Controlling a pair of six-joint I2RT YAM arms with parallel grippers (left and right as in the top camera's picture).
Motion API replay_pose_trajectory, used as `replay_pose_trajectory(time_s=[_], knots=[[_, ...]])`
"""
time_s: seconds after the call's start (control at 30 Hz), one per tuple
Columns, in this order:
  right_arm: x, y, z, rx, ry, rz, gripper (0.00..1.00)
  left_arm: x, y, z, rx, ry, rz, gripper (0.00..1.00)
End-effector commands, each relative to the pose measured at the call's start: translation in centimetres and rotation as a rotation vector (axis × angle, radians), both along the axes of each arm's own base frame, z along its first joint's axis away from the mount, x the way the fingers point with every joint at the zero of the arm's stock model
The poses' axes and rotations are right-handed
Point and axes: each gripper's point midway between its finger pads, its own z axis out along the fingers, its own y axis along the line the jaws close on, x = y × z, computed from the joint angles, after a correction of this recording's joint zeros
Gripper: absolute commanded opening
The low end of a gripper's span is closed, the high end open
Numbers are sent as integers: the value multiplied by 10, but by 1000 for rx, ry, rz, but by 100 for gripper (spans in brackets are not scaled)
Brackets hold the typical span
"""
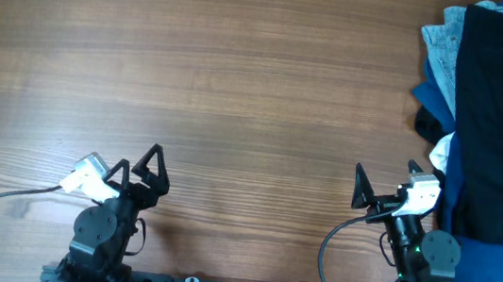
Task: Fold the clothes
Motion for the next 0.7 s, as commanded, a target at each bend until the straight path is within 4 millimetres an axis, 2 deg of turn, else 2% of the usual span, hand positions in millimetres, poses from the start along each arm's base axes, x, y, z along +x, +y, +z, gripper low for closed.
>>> replay_pose_trajectory(time_s=[0.0,0.1,0.3,0.5,0.67], knots=[[-1,4,0,11,0,17,100,0,0,0,-1,-5,1,100],[-1,4,0,11,0,17,100,1,7,1,9,-12,42,100],[-1,4,0,11,0,17,100,-1,45,6,67,-35,255,100],[-1,4,0,11,0,17,100,3,40,23,55,-103,231,100],[-1,4,0,11,0,17,100,4,36,45,240,-154,168,100]])
